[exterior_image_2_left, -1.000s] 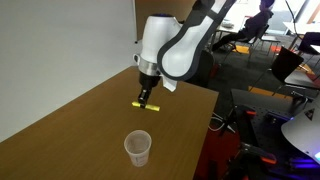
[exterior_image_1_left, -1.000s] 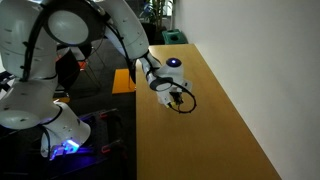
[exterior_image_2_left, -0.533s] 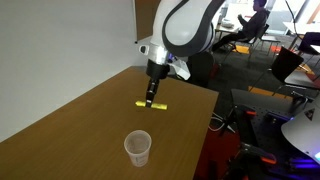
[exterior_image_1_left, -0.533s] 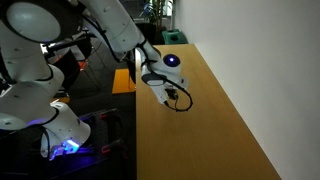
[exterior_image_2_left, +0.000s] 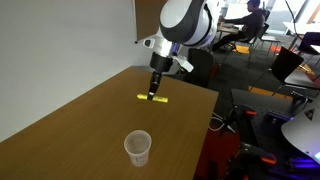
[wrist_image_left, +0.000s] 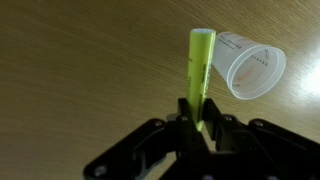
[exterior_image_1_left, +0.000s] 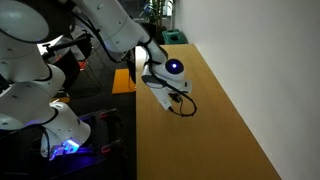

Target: Pick up the pen from the table and put it in the cup.

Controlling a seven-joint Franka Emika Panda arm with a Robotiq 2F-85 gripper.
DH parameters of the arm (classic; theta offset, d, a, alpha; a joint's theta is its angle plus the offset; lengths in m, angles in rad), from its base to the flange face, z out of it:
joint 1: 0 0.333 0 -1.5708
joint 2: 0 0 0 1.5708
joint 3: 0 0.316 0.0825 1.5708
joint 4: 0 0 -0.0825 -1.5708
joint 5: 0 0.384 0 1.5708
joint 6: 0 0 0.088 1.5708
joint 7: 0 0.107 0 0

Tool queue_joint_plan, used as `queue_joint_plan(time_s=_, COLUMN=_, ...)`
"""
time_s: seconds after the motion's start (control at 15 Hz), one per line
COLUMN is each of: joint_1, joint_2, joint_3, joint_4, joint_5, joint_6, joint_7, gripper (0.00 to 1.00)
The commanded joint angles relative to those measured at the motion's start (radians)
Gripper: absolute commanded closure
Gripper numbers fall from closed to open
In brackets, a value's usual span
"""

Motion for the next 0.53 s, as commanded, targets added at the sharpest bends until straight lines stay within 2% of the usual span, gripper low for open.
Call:
queue_joint_plan(time_s=0.0, joint_1=-0.013, joint_2=-0.018, joint_3=-0.007, joint_4=0.016, joint_5=0.083, joint_6=-0.028, joint_7=-0.155, gripper=0.95)
queue_joint_plan(time_s=0.07, joint_1=-0.010, joint_2=-0.015, joint_3=-0.013, joint_4=0.023, joint_5=0.099, joint_6=-0.028, joint_7=-0.192, gripper=0.95)
queue_joint_plan(time_s=0.13, joint_1=-0.050, joint_2=-0.005, joint_3=0.026, joint_4=0.027, joint_5=0.085, joint_6=-0.017, joint_7=-0.211, gripper=0.95)
queue_joint_plan(time_s=0.47, joint_1=-0.086, joint_2=0.024, joint_3=0.074, joint_4=0.072, joint_5=0.108, joint_6=-0.036, joint_7=-0.339, gripper=0.95)
